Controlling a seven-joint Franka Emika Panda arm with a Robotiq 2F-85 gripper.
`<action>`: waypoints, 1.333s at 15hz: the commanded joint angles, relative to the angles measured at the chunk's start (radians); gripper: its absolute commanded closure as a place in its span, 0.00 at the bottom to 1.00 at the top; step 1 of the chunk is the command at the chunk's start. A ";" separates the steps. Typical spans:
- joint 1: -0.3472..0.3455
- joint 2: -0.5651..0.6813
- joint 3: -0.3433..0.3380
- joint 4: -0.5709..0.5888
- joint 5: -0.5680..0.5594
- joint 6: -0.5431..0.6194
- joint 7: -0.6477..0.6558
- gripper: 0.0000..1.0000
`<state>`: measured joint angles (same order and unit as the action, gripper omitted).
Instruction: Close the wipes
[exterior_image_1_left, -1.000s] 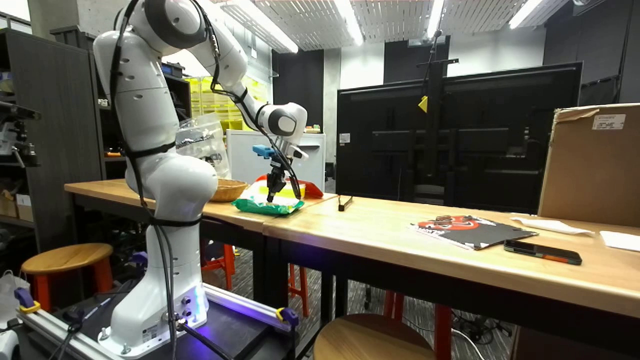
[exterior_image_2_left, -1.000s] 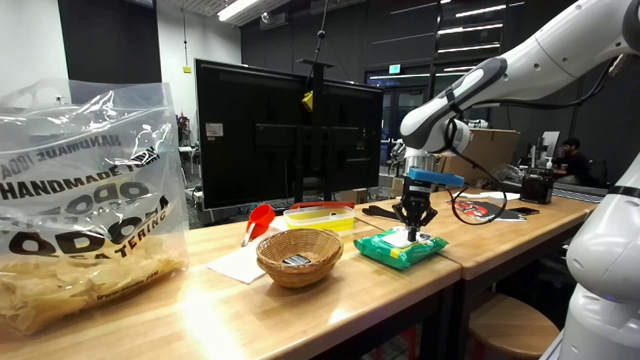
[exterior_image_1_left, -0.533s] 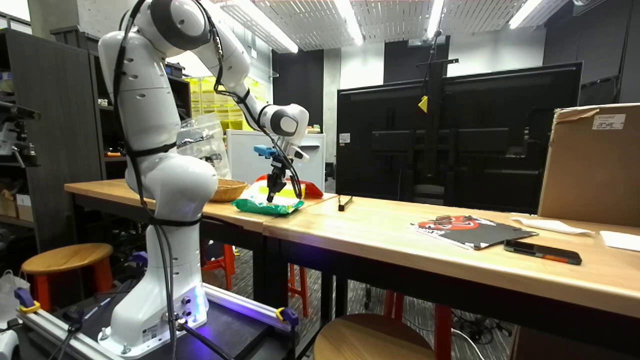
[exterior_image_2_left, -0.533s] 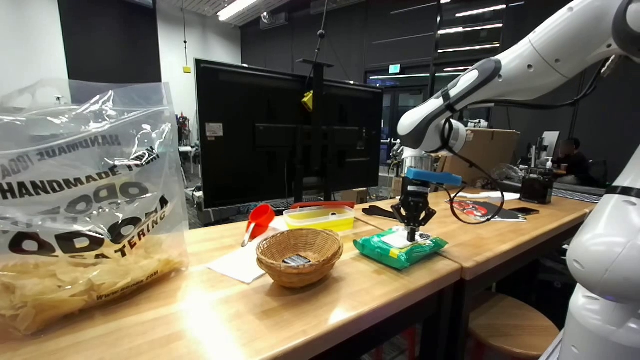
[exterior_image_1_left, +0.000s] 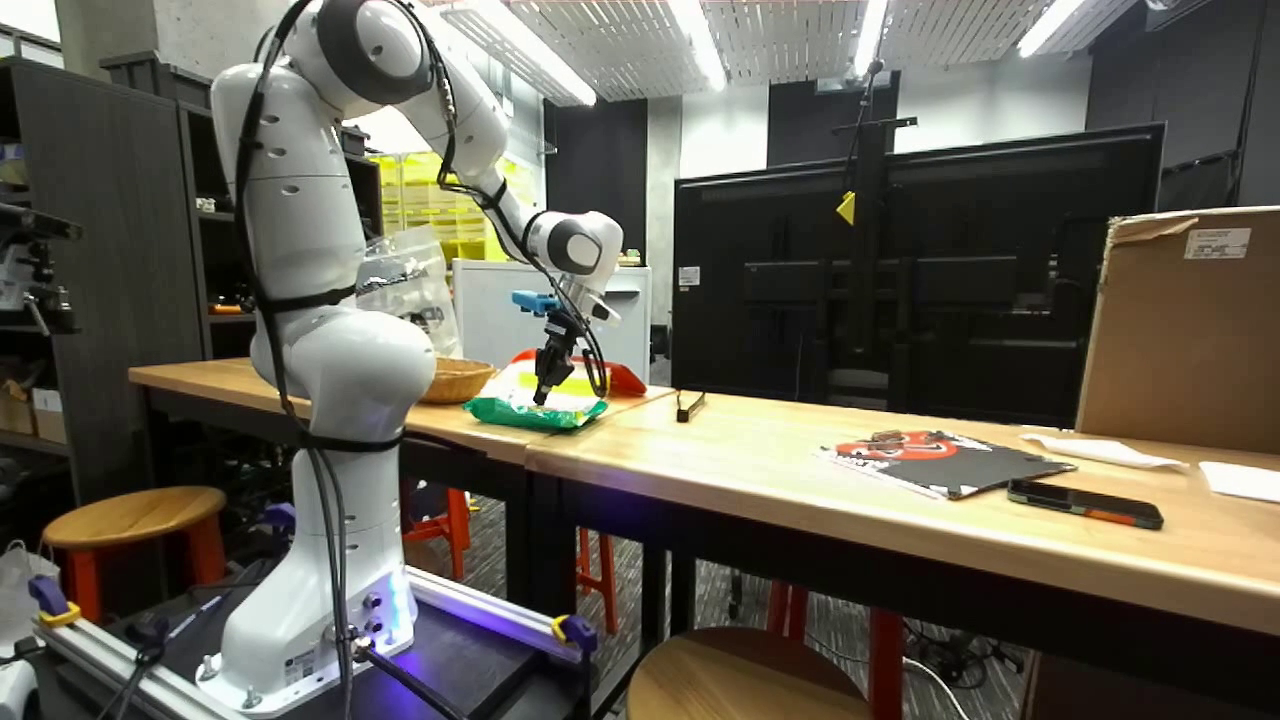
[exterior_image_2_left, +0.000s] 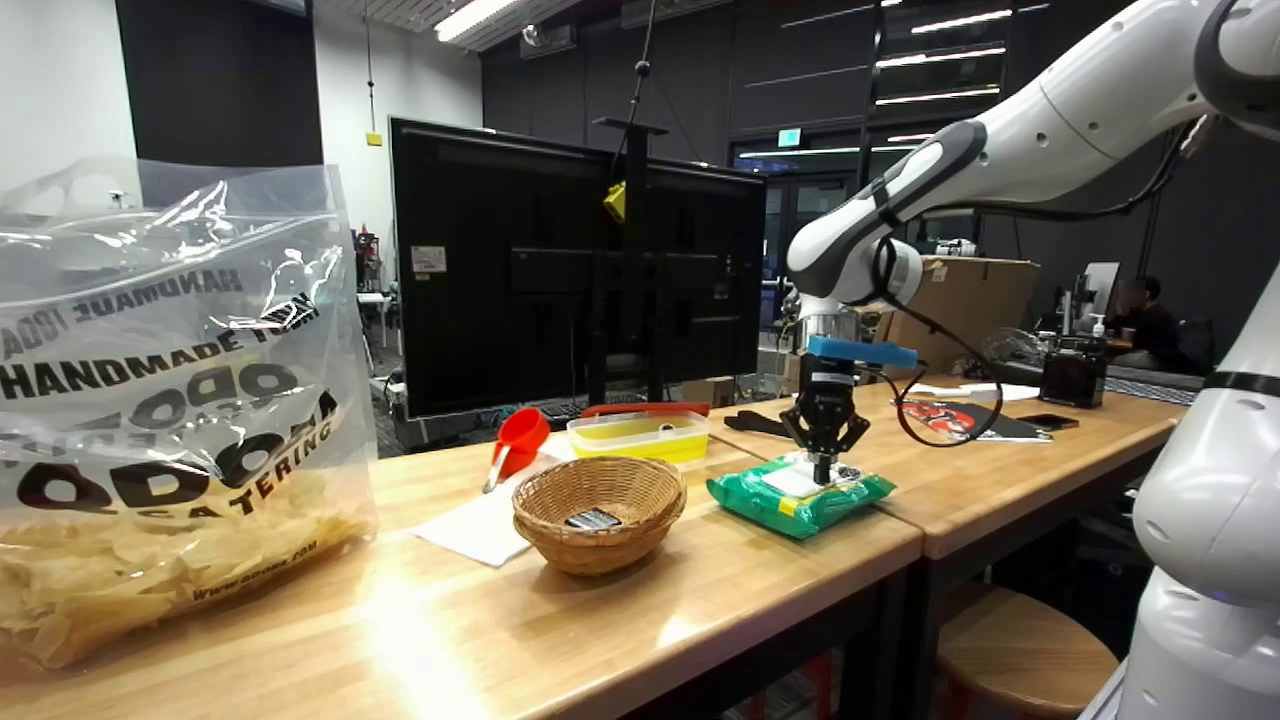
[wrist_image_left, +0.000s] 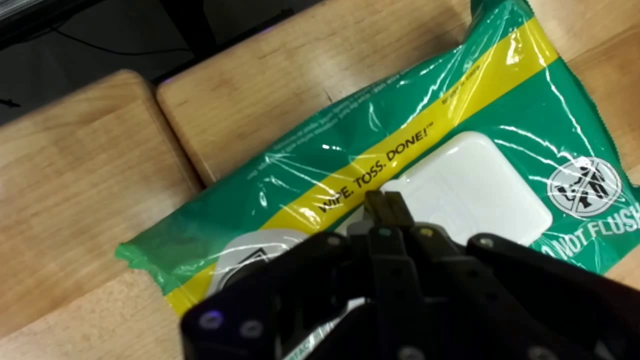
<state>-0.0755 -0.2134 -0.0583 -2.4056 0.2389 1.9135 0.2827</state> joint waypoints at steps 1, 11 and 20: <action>0.006 0.067 0.005 -0.008 0.024 0.015 -0.014 1.00; 0.022 -0.057 0.060 -0.046 -0.024 0.007 0.072 1.00; 0.027 -0.136 0.111 -0.103 -0.073 0.042 0.122 1.00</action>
<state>-0.0523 -0.3001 0.0434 -2.4681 0.1883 1.9263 0.3835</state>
